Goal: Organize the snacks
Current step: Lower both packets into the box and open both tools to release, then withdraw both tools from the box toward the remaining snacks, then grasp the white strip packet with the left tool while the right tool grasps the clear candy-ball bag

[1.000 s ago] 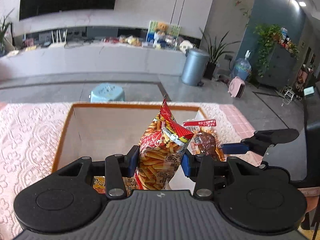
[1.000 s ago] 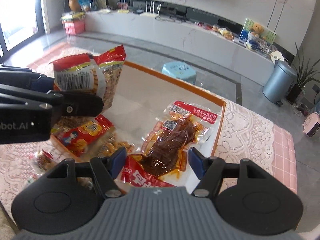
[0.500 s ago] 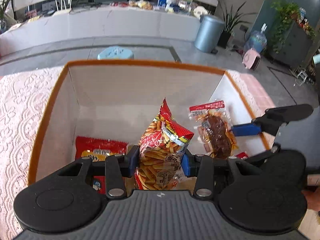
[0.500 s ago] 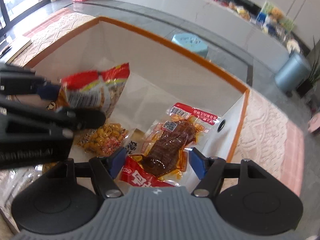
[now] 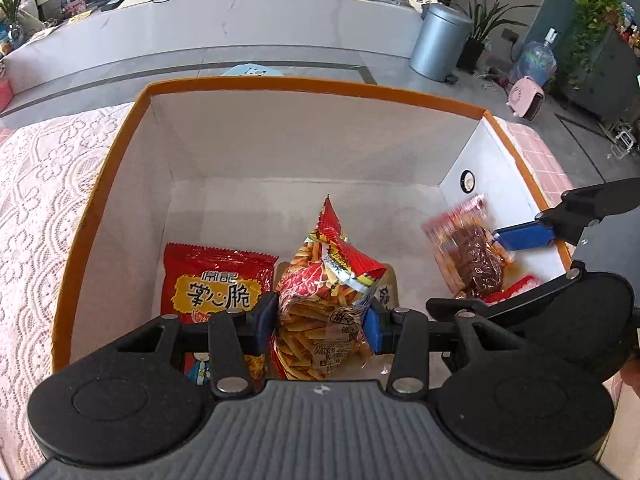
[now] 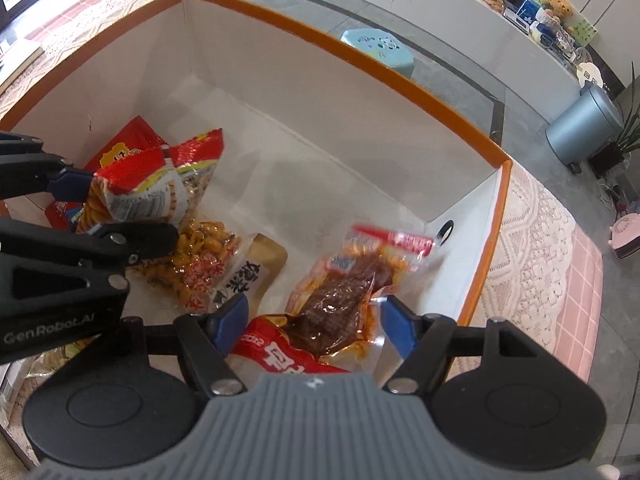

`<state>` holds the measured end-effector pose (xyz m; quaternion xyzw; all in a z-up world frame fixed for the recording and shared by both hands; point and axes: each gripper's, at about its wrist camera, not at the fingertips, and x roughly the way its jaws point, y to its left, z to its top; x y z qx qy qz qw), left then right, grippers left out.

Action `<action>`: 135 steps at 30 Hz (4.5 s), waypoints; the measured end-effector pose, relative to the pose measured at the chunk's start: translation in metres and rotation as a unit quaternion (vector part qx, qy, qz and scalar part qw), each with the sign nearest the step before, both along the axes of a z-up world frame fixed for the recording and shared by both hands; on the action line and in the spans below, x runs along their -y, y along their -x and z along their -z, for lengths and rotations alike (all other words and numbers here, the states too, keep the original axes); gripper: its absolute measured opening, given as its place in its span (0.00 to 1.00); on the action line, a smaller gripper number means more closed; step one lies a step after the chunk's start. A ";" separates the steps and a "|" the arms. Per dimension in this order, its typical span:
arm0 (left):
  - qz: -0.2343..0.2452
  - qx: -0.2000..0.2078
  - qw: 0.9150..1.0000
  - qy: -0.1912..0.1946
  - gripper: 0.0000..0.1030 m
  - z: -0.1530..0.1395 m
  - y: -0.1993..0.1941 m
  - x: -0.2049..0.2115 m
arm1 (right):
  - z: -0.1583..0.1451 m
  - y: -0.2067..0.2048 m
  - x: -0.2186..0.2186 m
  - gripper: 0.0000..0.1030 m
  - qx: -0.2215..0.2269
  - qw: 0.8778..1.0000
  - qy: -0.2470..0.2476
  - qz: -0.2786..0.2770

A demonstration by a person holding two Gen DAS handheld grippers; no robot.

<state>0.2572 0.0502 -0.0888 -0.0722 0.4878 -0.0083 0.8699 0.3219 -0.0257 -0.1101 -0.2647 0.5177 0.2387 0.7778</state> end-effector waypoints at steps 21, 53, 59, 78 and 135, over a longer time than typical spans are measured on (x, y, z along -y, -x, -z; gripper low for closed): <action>-0.039 0.072 0.996 -0.016 0.70 -0.058 0.049 0.002 | -0.044 0.031 0.026 0.81 0.023 0.997 -0.058 0.052; 0.009 0.096 0.994 0.057 0.70 -0.041 0.186 0.003 | -0.031 0.253 0.087 0.82 0.154 0.936 -0.240 0.206; 0.002 0.071 0.996 0.052 0.70 -0.013 0.204 -0.011 | -0.009 0.272 0.087 0.82 0.154 0.937 -0.230 0.211; -0.025 -0.002 1.000 -0.008 0.73 0.052 0.209 -0.044 | 0.041 0.278 0.068 0.83 0.139 0.960 -0.165 0.178; 0.000 0.143 0.990 -0.011 0.53 0.041 0.211 -0.017 | 0.072 0.221 0.067 0.61 0.154 0.952 -0.145 0.219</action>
